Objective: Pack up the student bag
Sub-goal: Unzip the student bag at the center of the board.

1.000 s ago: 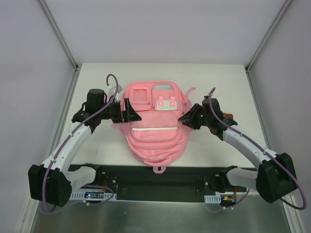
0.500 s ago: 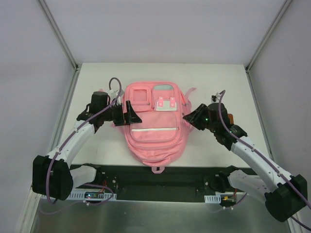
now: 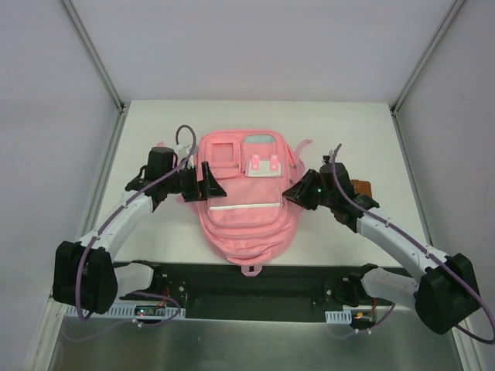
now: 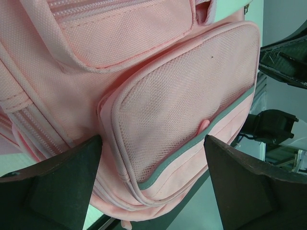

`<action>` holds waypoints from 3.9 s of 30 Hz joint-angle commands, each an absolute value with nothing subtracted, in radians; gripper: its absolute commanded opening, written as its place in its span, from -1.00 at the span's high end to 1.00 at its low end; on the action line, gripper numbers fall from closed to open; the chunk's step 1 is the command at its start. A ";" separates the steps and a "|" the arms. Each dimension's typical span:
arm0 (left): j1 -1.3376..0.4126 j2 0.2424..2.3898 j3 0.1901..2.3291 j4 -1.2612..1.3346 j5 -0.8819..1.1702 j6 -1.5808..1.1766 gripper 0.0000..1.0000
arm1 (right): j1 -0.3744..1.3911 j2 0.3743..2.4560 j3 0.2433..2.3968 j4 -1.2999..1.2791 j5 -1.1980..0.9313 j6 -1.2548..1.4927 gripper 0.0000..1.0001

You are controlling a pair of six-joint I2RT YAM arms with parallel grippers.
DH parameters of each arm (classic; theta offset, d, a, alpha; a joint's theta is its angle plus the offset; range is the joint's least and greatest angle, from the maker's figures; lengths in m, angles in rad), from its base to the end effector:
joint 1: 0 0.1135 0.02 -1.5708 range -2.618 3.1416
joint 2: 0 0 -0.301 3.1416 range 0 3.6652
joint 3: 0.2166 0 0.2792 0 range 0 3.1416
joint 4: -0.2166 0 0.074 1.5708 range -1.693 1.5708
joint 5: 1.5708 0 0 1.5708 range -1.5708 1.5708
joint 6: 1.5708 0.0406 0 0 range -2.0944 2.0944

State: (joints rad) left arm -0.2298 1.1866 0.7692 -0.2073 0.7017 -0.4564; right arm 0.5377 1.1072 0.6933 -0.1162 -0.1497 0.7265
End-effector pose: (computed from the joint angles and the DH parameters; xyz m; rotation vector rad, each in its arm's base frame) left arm 0.2530 -0.0861 0.2755 0.1621 2.2518 -1.1469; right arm 0.2182 0.1372 0.2703 0.1147 2.2278 0.8894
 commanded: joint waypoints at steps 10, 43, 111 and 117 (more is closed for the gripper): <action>-0.256 1.233 0.746 -0.158 0.726 -0.457 -0.66 | 0.555 1.170 0.683 -0.005 -0.282 0.758 0.45; -0.265 1.218 0.693 -0.048 0.634 -0.587 -0.41 | 0.862 0.962 0.701 -0.465 0.202 0.831 0.99; -0.509 0.834 0.351 0.394 -0.141 -1.071 1.00 | 0.603 1.363 1.205 -0.402 -0.061 0.623 0.99; -0.548 1.061 0.439 0.523 -0.195 -1.106 1.00 | 0.644 1.317 0.971 -0.299 -0.025 0.785 0.99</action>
